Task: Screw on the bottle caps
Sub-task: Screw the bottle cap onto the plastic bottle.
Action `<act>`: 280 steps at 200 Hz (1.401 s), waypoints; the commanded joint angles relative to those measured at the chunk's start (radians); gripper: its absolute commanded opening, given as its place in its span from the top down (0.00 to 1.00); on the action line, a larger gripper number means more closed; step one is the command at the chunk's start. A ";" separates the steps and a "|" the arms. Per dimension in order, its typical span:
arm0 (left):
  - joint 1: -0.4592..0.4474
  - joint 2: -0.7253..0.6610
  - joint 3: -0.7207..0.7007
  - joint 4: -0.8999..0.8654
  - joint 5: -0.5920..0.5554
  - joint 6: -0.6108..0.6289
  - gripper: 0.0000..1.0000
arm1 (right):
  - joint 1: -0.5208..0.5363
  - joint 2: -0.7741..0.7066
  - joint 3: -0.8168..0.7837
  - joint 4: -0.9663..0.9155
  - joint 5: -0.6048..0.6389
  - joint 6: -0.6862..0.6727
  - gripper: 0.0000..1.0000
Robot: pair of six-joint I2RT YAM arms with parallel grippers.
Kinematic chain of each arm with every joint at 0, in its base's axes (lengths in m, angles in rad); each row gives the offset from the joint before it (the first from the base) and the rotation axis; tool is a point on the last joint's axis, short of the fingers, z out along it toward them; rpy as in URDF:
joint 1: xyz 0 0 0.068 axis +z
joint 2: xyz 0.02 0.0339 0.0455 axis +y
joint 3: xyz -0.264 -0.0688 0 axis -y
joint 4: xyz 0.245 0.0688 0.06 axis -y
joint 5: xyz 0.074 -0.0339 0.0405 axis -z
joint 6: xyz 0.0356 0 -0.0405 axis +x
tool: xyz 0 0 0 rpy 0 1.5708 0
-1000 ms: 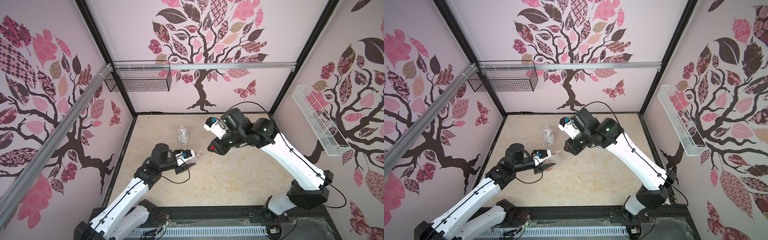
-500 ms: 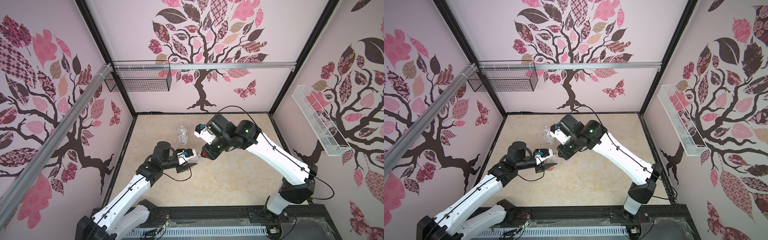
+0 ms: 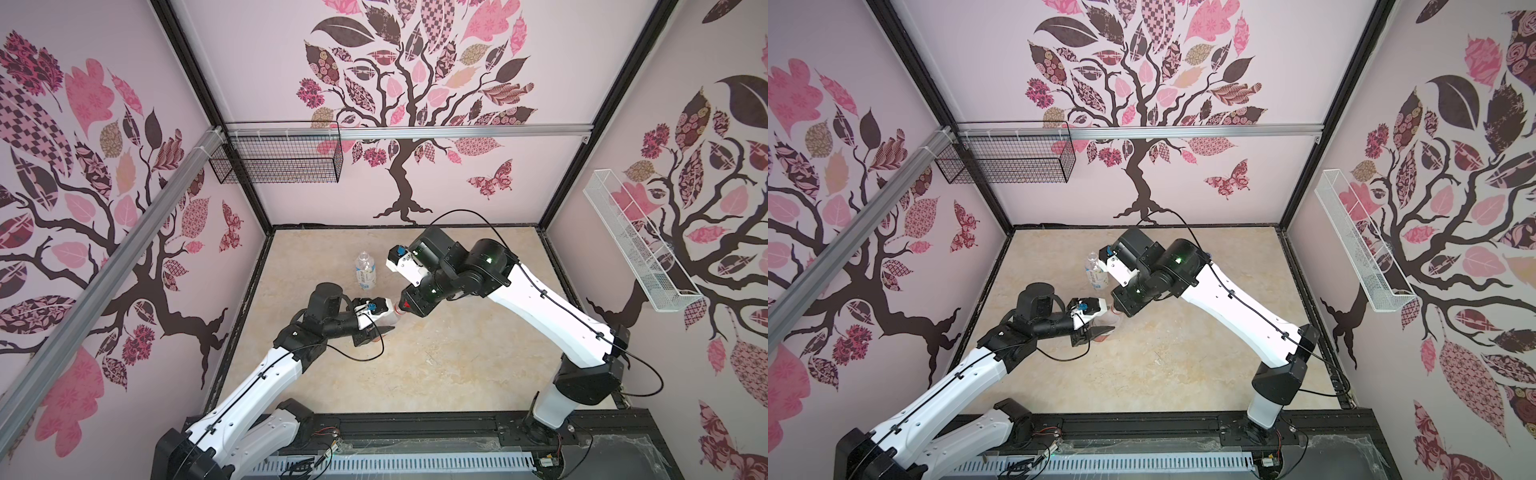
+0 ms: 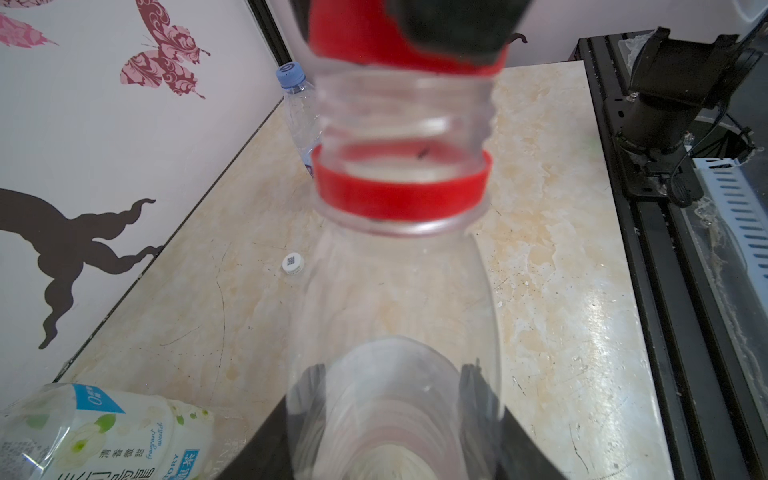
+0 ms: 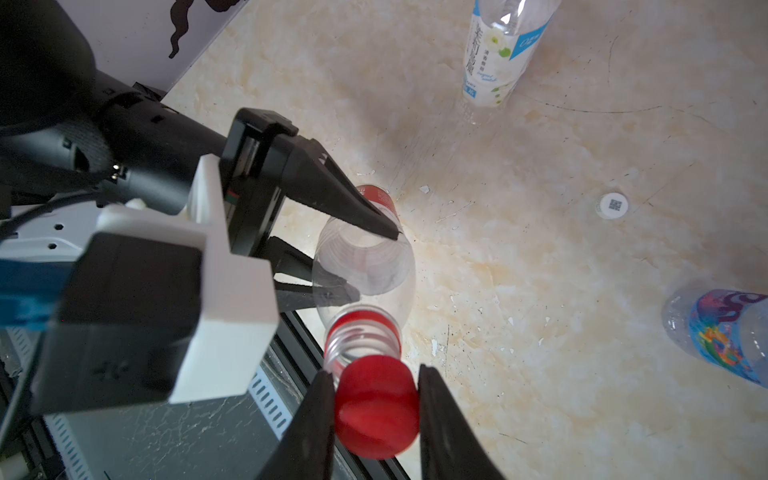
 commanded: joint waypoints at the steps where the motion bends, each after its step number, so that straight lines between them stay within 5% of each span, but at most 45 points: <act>1: -0.008 -0.001 0.019 0.025 0.011 -0.009 0.47 | 0.018 0.019 0.023 0.021 -0.045 0.016 0.70; 104: -0.009 -0.039 0.006 0.026 0.012 0.016 0.47 | 0.018 0.048 -0.008 0.008 0.067 0.039 0.68; 194: -0.023 -0.071 -0.013 0.041 0.032 0.019 0.47 | -0.046 0.026 -0.057 0.061 -0.163 0.039 0.67; 280: -0.030 -0.061 -0.006 0.058 0.040 0.011 0.48 | -0.092 -0.003 -0.107 0.083 -0.155 0.039 0.67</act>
